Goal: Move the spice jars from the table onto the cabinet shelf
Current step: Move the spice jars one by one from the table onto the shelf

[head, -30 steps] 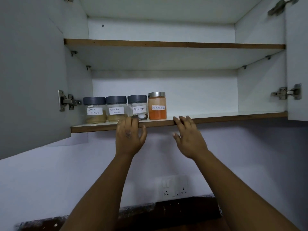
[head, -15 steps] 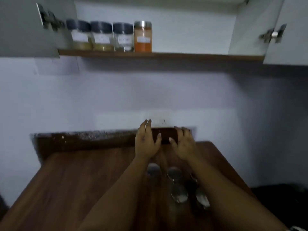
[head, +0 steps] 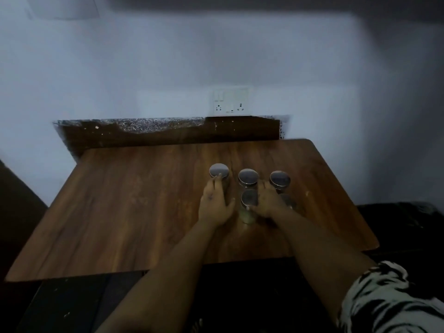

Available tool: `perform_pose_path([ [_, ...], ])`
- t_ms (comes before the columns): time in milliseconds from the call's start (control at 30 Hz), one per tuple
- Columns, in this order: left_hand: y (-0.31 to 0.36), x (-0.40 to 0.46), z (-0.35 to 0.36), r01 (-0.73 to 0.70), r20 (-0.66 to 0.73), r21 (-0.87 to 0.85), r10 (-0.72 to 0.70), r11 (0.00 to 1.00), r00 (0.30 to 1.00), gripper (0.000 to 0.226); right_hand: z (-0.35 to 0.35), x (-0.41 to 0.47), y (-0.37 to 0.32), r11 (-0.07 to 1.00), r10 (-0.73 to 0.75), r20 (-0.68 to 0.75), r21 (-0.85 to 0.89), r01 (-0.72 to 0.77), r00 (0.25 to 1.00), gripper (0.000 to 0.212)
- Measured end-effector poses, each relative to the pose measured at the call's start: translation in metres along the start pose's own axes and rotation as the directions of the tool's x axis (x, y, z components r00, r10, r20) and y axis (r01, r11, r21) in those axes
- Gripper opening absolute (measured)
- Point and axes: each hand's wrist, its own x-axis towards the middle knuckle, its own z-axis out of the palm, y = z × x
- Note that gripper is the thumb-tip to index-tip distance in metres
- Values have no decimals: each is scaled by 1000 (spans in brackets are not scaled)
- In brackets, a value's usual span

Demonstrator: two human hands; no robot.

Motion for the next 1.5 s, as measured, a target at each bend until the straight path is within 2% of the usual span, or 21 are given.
perform_pose_path([
  [133, -1, -8, 4, -1, -28, -20, 0, 1000, 1000, 70, 16, 10, 0, 996, -30, 174, -80, 45, 984, 109],
  [233, -13, -22, 9, 19, 1, 26, -19, 999, 1000, 74, 33, 13, -1, 965, -54, 168, -245, 95, 984, 89],
  [300, -23, -30, 11, 56, 45, 50, -58, 997, 997, 78, 39, 16, -1, 945, -45, 153, -314, 92, 987, 83],
  [500, -33, -29, 12, 106, 114, 53, -112, 993, 987, 82, 39, 24, 5, 975, 9, 133, -221, 20, 991, 76],
  [633, -32, -18, 12, 99, 147, 34, -103, 994, 984, 78, 37, 26, -8, 970, 10, 206, -238, 40, 979, 78],
  [733, -35, -10, 13, 154, 202, 6, -152, 988, 968, 81, 26, 27, -34, 997, -3, 36, -73, 6, 999, 69],
  [833, -35, 3, 11, 183, 222, 75, -196, 980, 955, 112, 2, 35, -71, 992, 57, -147, 119, -39, 987, 69],
  [900, -34, 17, 3, 181, 87, 32, -183, 983, 979, 117, -16, 46, -96, 986, 74, -140, 159, -52, 987, 69],
  [967, -37, 37, -14, 152, -40, -112, -157, 982, 987, 104, -37, 62, -116, 969, 77, -88, 241, -54, 993, 72],
  [1000, -40, 49, -27, 172, -37, -215, -184, 961, 982, 96, -49, 72, -123, 946, 66, -39, 319, -50, 997, 73],
  [1033, -43, 62, -41, 224, 25, -353, -230, 908, 973, 88, -62, 82, -128, 905, 38, 24, 423, -44, 999, 73],
  [1067, -45, 75, -55, 289, 131, -517, -259, 806, 957, 79, -74, 91, -132, 836, -13, 94, 548, -41, 995, 72],
  [1133, -48, 101, -78, 399, 345, -755, -203, 520, 916, 67, -96, 109, -138, 632, -150, 235, 770, -90, 960, 72],
  [1167, -48, 112, -87, 421, 395, -794, -154, 439, 906, 65, -104, 117, -142, 562, -208, 273, 819, -114, 939, 71],
  [1200, -46, 123, -94, 417, 410, -802, -114, 428, 905, 66, -111, 125, -148, 547, -231, 273, 830, -107, 934, 69],
  [1233, -43, 133, -100, 391, 395, -789, -96, 474, 914, 71, -116, 134, -155, 562, -216, 243, 823, -83, 946, 67],
  [1300, -38, 153, -104, 264, 272, -685, -98, 679, 957, 92, -121, 151, -172, 611, -127, 135, 791, -30, 983, 69],
  [1367, -37, 170, -107, 147, 146, -593, -73, 792, 987, 98, -126, 164, -189, 620, -74, 61, 785, -2, 995, 68],
  [1400, -40, 178, -110, 138, 135, -609, -69, 781, 988, 94, -129, 170, -194, 599, -88, 60, 801, 5, 994, 66],
  [1433, -45, 185, -116, 169, 181, -677, -61, 716, 982, 90, -132, 176, -197, 549, -129, 87, 836, -2, 988, 63],
  [1500, -51, 195, -129, 276, 320, -817, 0, 507, 947, 88, -140, 182, -201, 421, -215, 149, 906, -47, 965, 57],
])
